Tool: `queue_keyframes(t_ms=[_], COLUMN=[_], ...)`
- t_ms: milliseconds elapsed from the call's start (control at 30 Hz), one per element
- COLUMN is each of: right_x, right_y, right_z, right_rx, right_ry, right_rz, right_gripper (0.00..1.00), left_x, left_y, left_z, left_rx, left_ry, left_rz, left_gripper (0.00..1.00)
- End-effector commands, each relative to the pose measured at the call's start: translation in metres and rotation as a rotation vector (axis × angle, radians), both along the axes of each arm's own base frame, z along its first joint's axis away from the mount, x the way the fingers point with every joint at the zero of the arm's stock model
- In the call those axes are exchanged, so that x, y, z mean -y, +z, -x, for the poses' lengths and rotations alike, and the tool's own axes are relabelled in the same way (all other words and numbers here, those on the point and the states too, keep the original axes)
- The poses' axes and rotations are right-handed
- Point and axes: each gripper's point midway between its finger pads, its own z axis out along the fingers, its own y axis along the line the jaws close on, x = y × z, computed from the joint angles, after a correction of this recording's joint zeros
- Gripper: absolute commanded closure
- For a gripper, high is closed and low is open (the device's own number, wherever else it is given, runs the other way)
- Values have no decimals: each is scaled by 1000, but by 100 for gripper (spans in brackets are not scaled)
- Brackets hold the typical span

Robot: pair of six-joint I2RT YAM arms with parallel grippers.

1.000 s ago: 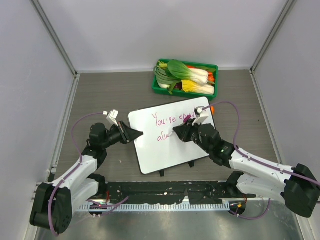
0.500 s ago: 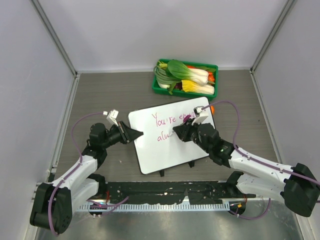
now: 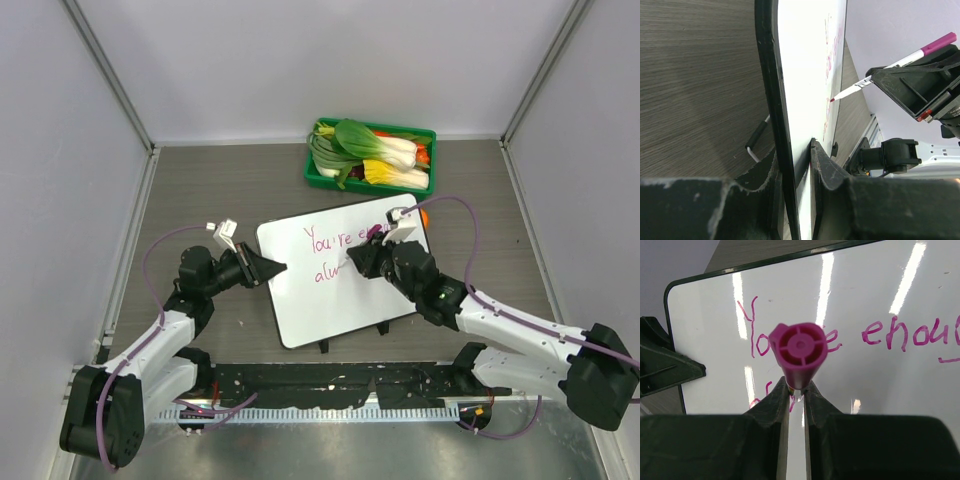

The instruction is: Write a sentence on the whiteboard

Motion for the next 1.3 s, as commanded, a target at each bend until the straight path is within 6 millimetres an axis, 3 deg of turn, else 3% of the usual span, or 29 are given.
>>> queue_keyframes(t_ms=[0,200,833,1033,1267], right_x=[2,9,12,7,7], right_y=[18,27,-3,-1,-15], right_z=[-7,-2,-8,-4,6], right_rx=[39,58,12,20,-17], right_ry=[-20,-27,-63,-31,12], right_rz=[-1,-31,18,-3,19], right_gripper=[99,100,99,99,99], left_x=[-21,-21,-21,-21,-21], left_y=[-38,-38,-38,-38,-38], left_z=[-10,-10,-10,-10,-10], left_rx=[23,24,24,23,22], left_ry=[72,73,71,72,72], left_rz=[-192,-194,-193,-194,-193], left_gripper=[100,100,100,100,100])
